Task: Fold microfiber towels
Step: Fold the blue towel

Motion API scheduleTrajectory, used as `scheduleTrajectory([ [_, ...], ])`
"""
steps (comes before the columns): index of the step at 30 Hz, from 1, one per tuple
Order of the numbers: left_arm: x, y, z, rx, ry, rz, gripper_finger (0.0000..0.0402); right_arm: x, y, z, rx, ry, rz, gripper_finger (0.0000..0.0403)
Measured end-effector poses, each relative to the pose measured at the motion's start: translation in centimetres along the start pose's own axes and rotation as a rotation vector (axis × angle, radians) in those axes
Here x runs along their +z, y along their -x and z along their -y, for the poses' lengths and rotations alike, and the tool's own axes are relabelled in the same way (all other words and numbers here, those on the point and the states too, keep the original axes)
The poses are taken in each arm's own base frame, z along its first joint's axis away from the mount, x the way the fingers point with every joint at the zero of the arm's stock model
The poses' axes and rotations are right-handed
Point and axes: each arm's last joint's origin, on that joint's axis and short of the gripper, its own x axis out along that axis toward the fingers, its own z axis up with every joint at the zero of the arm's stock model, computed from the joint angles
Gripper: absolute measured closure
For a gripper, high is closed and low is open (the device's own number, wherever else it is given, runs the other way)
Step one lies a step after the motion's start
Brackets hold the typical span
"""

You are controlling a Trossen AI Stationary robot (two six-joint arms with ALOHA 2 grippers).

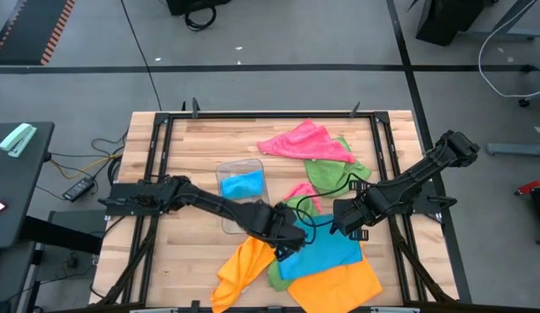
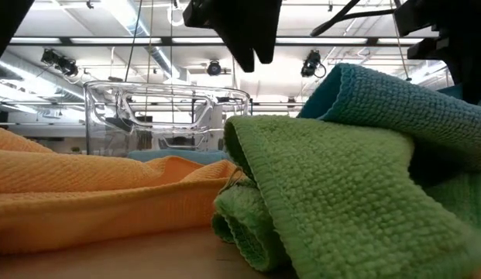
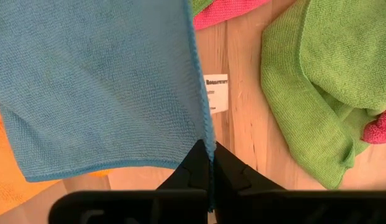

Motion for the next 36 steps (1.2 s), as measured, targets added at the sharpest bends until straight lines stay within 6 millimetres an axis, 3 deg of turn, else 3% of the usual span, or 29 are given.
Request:
scheduleTrajectory([
  [4, 0.1, 0.0, -0.3, 0.006, -0.034, -0.006, 0.0216, 0.0, 0.0, 0.0, 0.0, 0.0, 0.0, 0.0397],
  [7, 0.2, 0.5, -0.1, -0.014, -0.037, 0.008, 0.0203, 0.0, 0.0, 0.0, 0.0, 0.0, 0.0, 0.0397],
  [19, 0.1, 3.2, 0.3, -0.1, -0.042, 0.051, 0.0243, 0.1, 0.0, -0.1, 0.011, 0.004, 0.015, 0.0394],
  [25, -0.8, 4.6, 0.9, -0.149, -0.06, 0.08, 0.0257, -0.1, -0.1, 0.6, -0.036, 0.005, -0.024, 0.0329],
  [32, -3.0, 5.5, 3.9, -0.286, -0.168, 0.121, 0.0238, 0.3, -0.2, 1.1, -0.037, 0.002, -0.025, 0.0244],
  [36, -4.8, 4.7, 5.7, -0.324, -0.263, 0.147, 0.0217, 0.8, -0.1, 0.5, 0.045, 0.002, 0.026, 0.0219],
])
